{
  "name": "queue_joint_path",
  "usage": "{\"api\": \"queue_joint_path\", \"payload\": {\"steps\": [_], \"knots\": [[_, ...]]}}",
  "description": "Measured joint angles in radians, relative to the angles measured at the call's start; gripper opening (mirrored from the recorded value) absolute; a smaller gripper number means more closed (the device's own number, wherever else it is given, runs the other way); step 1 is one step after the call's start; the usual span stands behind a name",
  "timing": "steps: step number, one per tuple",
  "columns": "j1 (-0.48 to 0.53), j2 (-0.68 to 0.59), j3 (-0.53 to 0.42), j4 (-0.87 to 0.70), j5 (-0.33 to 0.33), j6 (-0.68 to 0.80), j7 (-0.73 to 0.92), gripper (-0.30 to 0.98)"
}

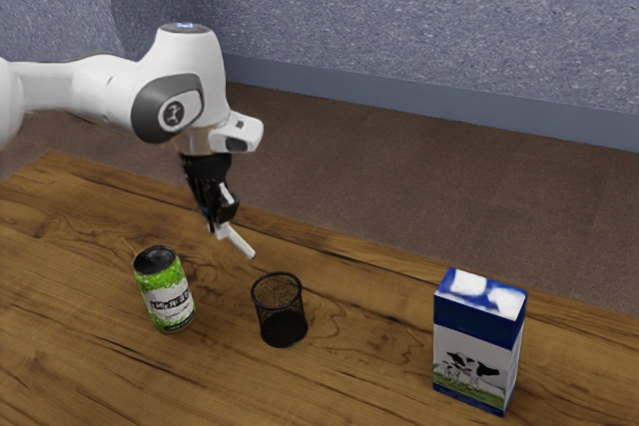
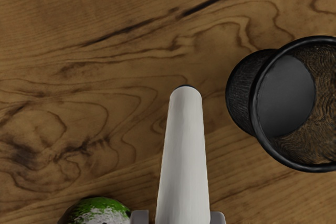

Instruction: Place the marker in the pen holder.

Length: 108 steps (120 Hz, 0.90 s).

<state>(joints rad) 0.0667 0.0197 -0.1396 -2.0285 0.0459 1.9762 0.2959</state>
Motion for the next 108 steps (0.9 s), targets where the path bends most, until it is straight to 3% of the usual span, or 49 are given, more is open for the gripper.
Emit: {"api": "queue_joint_path", "payload": {"steps": [31, 63, 108], "knots": [[-0.034, 0.003, -0.053, 0.029, -0.016, -0.042, -0.038, -0.07], [-0.172, 0.051, -0.046, 0.051, -0.025, -0.055, -0.084, -0.05], [-0.130, 0.088, -0.037, 0.058, -0.030, -0.066, -0.116, -0.06]]}}
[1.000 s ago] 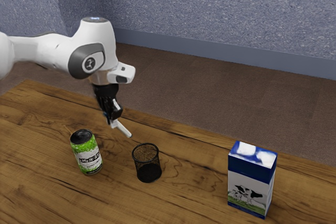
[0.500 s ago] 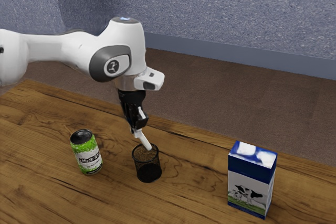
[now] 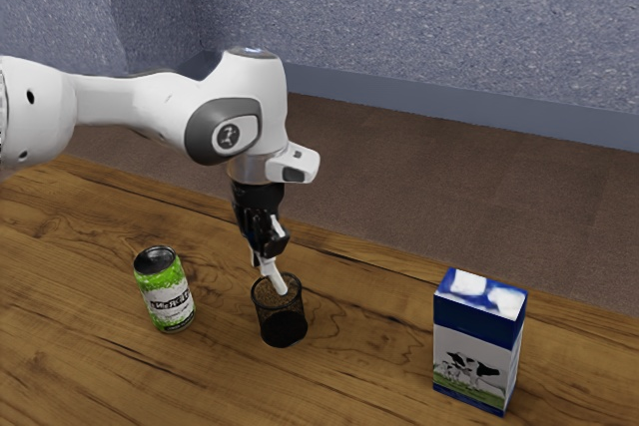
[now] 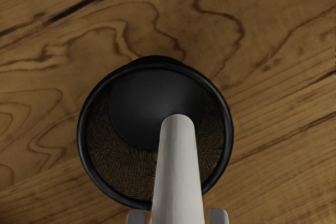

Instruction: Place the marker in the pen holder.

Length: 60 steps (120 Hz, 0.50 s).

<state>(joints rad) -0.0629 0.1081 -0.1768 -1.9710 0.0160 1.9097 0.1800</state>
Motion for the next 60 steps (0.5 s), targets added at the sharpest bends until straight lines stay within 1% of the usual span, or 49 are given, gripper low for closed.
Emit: {"api": "queue_joint_path", "payload": {"steps": [28, 42, 44, 52, 60], "knots": [[-0.008, 0.056, 0.006, 0.004, -0.003, -0.001, -0.010, -0.05], [-0.026, 0.133, 0.005, 0.050, -0.005, -0.002, -0.013, -0.04], [-0.027, 0.141, 0.005, 0.055, -0.005, -0.002, -0.013, -0.02], [-0.023, 0.146, 0.005, 0.074, -0.010, -0.008, -0.017, 0.13], [0.017, 0.086, 0.031, 0.124, -0.040, -0.041, -0.039, 0.27]]}}
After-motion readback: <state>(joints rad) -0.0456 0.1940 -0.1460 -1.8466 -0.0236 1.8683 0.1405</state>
